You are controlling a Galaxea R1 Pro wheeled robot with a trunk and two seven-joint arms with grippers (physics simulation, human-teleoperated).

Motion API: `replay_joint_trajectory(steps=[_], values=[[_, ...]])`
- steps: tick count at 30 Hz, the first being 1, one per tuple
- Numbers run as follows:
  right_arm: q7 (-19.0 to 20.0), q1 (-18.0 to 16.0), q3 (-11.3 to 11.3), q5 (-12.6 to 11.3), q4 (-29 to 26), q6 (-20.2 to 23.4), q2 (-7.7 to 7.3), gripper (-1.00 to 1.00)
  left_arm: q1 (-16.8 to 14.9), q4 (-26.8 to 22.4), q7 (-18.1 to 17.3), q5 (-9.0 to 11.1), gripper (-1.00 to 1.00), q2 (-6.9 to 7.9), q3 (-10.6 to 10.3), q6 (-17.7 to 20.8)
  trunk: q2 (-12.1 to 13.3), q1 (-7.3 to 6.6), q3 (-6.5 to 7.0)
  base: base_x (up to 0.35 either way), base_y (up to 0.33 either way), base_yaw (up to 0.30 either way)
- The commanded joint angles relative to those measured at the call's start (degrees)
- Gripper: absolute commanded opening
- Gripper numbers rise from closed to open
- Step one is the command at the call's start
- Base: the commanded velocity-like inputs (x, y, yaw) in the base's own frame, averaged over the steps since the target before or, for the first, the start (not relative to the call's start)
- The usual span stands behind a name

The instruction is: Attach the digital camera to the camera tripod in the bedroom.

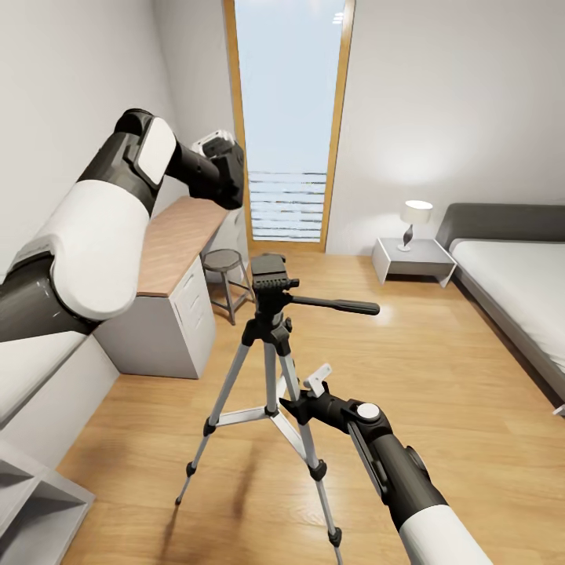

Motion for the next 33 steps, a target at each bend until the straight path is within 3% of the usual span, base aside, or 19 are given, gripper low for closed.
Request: replay_joint_trajectory(steps=[1,6,10,11,12,13,14,17,18,21,22,25,27,28,30,31,33], values=[[-3.1,0.0,-0.1,2.1,1.3,3.2,-0.03,-1.00,-0.1,0.1,-0.3,-0.1,-1.00,0.13,0.3,0.3,-0.1,0.04,-0.12,0.000,0.000,0.000],[-3.1,0.0,-0.1,2.0,1.4,3.2,-0.03,-1.00,-0.1,-0.3,-2.6,0.1,-1.00,1.61,0.3,0.4,-0.1,0.04,-0.12,0.000,0.000,0.000],[-3.1,0.0,-0.1,1.9,1.4,3.3,-0.03,-1.00,-0.1,-1.8,-13.7,1.0,-1.00,2.41,0.4,0.3,-0.1,0.04,-0.12,0.000,0.000,0.000],[-3.1,0.0,-0.1,1.9,1.4,3.3,-0.03,-1.00,-0.1,-2.2,-19.1,1.1,-1.00,2.57,0.4,0.2,-0.1,0.04,-0.12,0.000,0.000,0.000],[-3.1,0.0,-0.1,1.9,1.4,3.3,-0.03,-1.00,-0.1,-2.4,-21.7,1.1,-1.00,2.65,0.3,0.2,-0.1,0.04,-0.12,0.000,0.000,0.000],[-3.1,0.0,-0.1,1.9,1.4,3.3,-0.03,-1.00,-0.1,-2.8,-26.6,1.0,-1.00,2.81,0.2,0.1,-0.1,0.04,-0.12,0.000,0.000,0.000],[-3.1,0.0,-0.1,1.9,1.4,3.4,-0.03,-1.00,-0.1,-5.0,-33.3,-0.7,-1.00,3.09,-0.4,0.2,-0.1,0.04,-0.12,0.000,0.000,0.000],[-3.1,0.0,0.0,1.9,1.4,3.4,-0.03,-1.00,-0.1,-6.3,-35.1,-4.1,-1.00,3.00,-1.5,0.2,-0.1,0.04,-0.12,0.000,0.000,0.000],[-3.1,0.0,-0.1,1.9,1.4,3.4,-0.03,-1.00,-0.1,-6.5,-35.6,-6.6,-1.00,2.96,-2.7,0.2,-0.1,0.04,-0.12,0.000,0.000,0.000],[-3.1,0.0,-0.1,1.9,1.4,3.4,-0.03,-1.00,-0.1,-6.3,-36.2,-10.5,-1.00,2.94,-5.5,0.2,-0.1,0.04,-0.12,0.000,0.000,0.000],[-3.2,0.0,-0.1,1.9,1.4,3.3,-0.03,-1.00,-0.1,-6.0,-36.7,-12.8,-1.00,2.92,-7.4,0.2,-0.1,0.04,-0.12,0.000,0.000,0.000],[-3.2,0.0,-0.1,1.9,1.4,3.3,-0.03,-1.00,-0.1,-5.3,-37.9,-14.9,-1.00,2.90,-10.4,0.2,-0.1,0.04,-0.12,0.000,0.000,0.000],[-3.2,0.0,-0.1,1.9,1.4,3.3,-0.03,-1.00,-0.1,-4.8,-40.5,-15.9,-1.00,2.98,-13.7,0.2,-0.1,0.04,-0.12,0.000,0.000,0.000],[-3.2,0.0,-0.1,1.9,1.4,3.3,-0.03,-1.00,-0.1,-4.5,-43.5,-16.3,-1.00,3.07,-15.7,0.1,-0.1,0.04,-0.12,0.000,0.000,0.000],[-3.2,0.0,0.0,1.9,1.5,3.3,-0.03,-1.00,-0.1,-4.3,-47.8,-16.5,-1.00,3.16,-17.1,0.0,-0.1,0.04,-0.12,0.000,0.000,0.000],[-3.2,0.0,0.0,1.9,1.5,3.3,-0.03,-1.00,-0.1,-4.2,-52.9,-16.6,-1.00,3.28,-18.1,-0.3,-0.1,0.04,-0.12,0.000,0.000,0.000],[-3.2,0.0,0.0,1.9,1.6,3.3,-0.03,-1.00,-0.1,-4.2,-58.3,-16.7,-1.00,3.52,-18.8,-0.8,-0.1,0.04,-0.12,0.000,0.000,0.000]])
